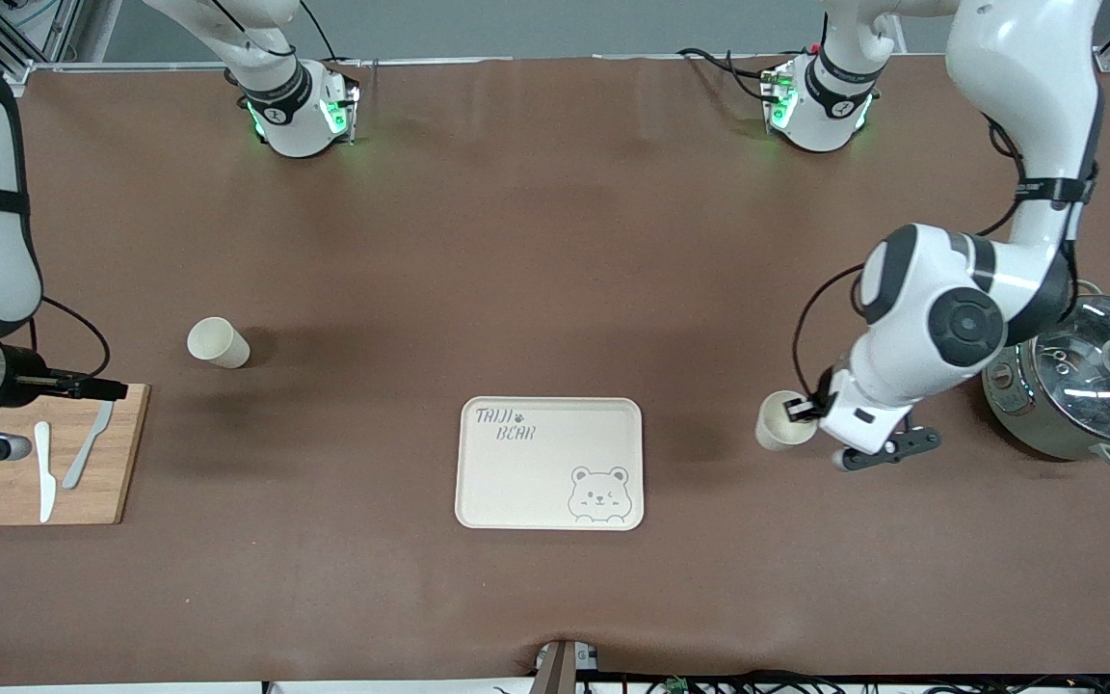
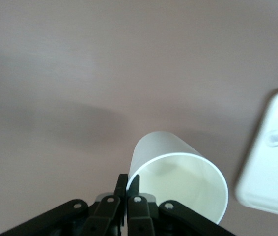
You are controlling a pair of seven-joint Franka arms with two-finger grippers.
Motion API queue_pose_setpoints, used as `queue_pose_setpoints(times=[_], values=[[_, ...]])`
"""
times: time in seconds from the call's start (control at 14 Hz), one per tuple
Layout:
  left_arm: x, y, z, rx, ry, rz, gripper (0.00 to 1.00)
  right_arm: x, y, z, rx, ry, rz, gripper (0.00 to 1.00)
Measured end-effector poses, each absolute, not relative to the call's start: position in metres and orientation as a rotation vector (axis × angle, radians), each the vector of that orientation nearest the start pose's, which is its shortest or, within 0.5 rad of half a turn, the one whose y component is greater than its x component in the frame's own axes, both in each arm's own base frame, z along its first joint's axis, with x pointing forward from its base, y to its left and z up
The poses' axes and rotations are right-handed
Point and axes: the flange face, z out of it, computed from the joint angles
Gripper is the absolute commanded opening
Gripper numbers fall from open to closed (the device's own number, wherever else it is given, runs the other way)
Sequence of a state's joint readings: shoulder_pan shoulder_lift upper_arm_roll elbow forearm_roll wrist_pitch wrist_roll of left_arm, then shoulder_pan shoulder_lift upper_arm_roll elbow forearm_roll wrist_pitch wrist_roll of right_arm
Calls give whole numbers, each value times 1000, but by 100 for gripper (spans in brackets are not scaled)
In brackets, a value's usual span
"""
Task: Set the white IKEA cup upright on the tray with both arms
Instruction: 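Grasp the paper cup with the left gripper and carry it toward the tray, then lower the cup upright onto the tray and open the left gripper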
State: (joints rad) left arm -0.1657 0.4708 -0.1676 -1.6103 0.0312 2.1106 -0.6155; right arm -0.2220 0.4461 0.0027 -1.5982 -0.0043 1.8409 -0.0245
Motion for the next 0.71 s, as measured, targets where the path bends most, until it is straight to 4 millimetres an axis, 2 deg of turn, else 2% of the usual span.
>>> queue_pose_setpoints(times=[0.14, 0.36, 0.5, 0.71], values=[[647, -256, 355, -3169, -523, -13, 0, 626, -151, 322, -3084, 324, 319, 100], [654, -301, 338, -3172, -623, -11, 0, 604, -155, 281, -3076, 347, 339, 100], [665, -323, 329, -3195, -656, -43, 0, 590, -152, 267, -3064, 349, 392, 100], [668, -366, 299, -3265, -634, -140, 0, 571, -143, 265, -3054, 337, 434, 100]])
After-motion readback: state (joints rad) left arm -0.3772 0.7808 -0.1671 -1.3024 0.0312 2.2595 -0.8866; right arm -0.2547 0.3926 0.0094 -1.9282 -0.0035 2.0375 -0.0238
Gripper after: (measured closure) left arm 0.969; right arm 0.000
